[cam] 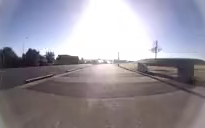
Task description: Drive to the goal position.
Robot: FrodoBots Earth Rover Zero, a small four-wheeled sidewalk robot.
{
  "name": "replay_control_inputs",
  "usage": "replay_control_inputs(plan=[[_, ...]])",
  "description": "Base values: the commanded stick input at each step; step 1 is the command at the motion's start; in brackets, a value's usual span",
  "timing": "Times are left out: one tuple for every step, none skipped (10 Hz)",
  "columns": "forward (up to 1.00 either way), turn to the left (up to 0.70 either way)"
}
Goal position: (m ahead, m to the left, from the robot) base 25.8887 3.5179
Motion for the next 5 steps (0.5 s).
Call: replay_control_inputs(plan=[[0.7,-0.35],[0.7,-0.34],[0.7,-0.21],[0.7,-0.1],[0.7,0.0]])
